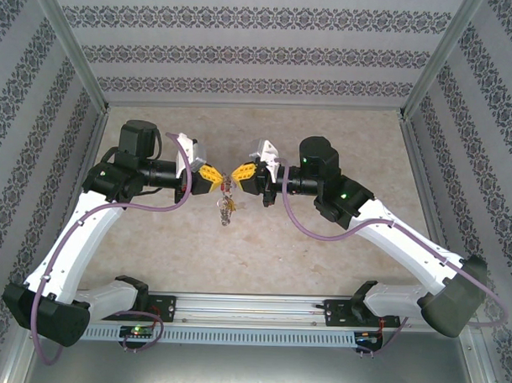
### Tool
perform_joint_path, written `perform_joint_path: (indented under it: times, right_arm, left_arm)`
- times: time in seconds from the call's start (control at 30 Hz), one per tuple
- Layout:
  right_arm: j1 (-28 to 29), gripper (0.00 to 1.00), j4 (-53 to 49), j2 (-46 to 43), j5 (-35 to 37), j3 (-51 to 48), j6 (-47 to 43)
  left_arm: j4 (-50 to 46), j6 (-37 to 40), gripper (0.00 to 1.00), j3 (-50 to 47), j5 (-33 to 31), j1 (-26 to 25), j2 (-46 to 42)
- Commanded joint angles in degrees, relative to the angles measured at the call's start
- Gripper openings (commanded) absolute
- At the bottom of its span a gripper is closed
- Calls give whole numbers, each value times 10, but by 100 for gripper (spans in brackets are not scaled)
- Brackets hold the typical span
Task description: Put the keys on the keyring
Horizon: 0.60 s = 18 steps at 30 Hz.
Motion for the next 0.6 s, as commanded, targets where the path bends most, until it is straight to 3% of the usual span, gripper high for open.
perform_joint_path:
  times: [0.0,0.57]
  right_arm:
    - [5,0,-1,-10,-19,10,-4]
    - [0,0,1,-17,-12,7,-6]
  left_arm:
    - [8,15,0,-3,11,-4,-14]
    - [9,16,0,-3,10,-4,-18]
